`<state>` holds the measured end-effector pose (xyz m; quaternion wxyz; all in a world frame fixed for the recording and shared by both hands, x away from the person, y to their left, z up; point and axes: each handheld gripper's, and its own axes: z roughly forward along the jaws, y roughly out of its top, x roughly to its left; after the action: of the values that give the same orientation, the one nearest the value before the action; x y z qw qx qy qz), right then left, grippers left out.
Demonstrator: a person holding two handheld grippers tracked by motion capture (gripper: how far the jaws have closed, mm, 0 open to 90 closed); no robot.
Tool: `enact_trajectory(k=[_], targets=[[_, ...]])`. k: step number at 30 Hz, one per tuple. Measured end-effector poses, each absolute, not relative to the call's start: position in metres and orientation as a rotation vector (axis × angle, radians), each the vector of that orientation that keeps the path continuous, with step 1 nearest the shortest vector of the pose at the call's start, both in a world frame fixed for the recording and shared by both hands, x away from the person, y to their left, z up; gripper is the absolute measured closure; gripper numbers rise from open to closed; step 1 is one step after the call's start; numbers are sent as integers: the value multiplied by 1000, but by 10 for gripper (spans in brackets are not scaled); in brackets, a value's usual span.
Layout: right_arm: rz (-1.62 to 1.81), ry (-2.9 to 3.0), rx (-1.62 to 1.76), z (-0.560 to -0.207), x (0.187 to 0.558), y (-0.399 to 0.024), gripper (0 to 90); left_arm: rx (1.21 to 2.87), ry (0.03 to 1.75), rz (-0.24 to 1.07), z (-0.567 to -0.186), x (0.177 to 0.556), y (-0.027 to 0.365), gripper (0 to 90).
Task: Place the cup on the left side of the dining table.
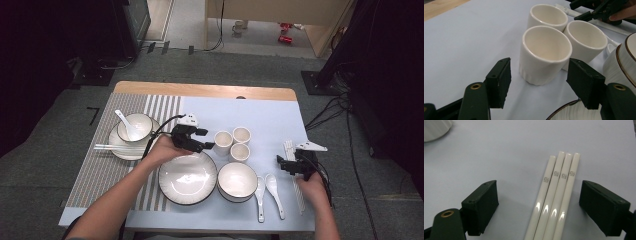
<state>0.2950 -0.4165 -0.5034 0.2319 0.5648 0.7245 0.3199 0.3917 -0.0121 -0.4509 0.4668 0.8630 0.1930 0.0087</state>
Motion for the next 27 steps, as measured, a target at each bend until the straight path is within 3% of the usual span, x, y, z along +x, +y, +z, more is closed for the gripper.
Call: enact_trajectory(k=[20, 27], targets=[[883, 1991, 1557, -504, 295, -417, 152, 2126, 457, -15, -462, 392, -34, 364], [882, 1991, 1556, -503, 295, -417, 152, 2117, 457, 0, -464, 392, -38, 326]])
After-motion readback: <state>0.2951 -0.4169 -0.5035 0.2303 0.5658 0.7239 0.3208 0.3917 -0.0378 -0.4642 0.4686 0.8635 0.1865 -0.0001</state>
